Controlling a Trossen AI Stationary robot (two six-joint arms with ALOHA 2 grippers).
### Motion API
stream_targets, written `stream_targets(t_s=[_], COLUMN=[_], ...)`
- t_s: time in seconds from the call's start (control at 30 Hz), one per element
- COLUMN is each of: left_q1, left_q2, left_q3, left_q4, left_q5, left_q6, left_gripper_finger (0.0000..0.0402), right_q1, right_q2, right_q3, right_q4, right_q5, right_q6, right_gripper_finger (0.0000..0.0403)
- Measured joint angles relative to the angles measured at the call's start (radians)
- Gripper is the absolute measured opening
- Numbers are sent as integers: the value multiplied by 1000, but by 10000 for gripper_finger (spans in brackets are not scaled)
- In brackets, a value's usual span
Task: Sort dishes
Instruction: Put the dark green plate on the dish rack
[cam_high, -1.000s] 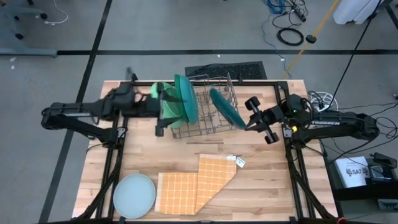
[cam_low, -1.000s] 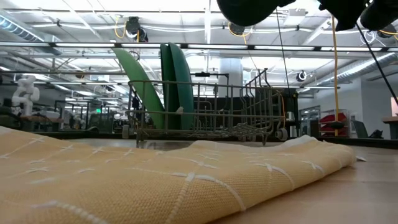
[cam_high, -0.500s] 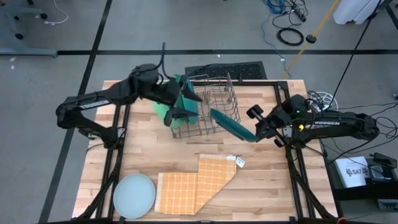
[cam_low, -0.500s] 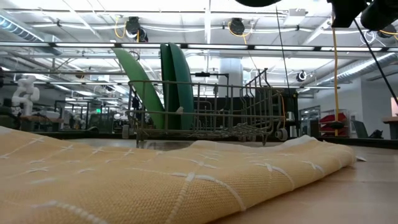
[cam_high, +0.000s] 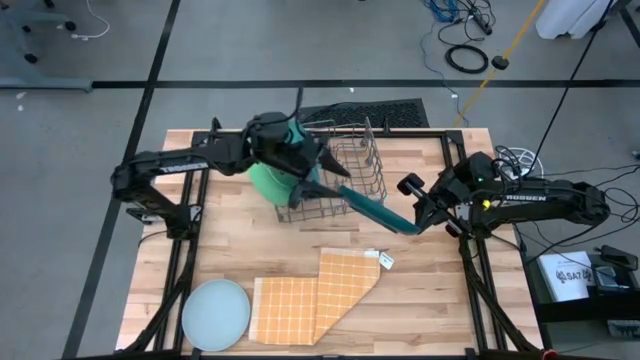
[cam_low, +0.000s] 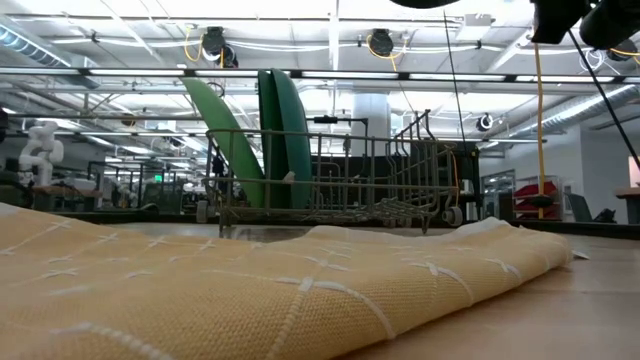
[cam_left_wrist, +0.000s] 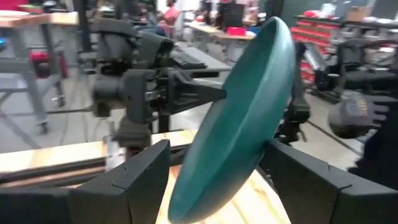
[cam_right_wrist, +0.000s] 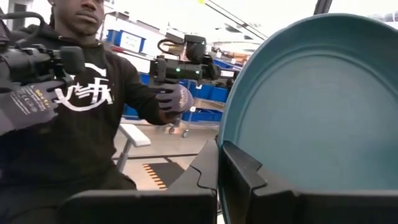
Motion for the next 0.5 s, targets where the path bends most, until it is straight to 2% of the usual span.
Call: stream_targets(t_s=[0.13, 0.27, 0.37, 0.5], left_q1=[-14, -25, -34, -53], left_q2=[40, 66, 71, 69], left_q3=[0, 0, 0, 0], left_q4=[75, 109, 107, 111], left_q5=[50, 75, 75, 91], left_q6=[1, 11, 55, 136], left_gripper_finger=[265, 233, 191, 114], right_q1=[0, 0, 0, 0], right_q2=[0, 0, 0, 0], right_q3=[0, 0, 0, 0], right_q4=[6, 6, 6, 7], right_q5=[0, 1, 0, -5], right_q6=[3, 3, 3, 4], right_gripper_finger=[0, 0, 0, 0])
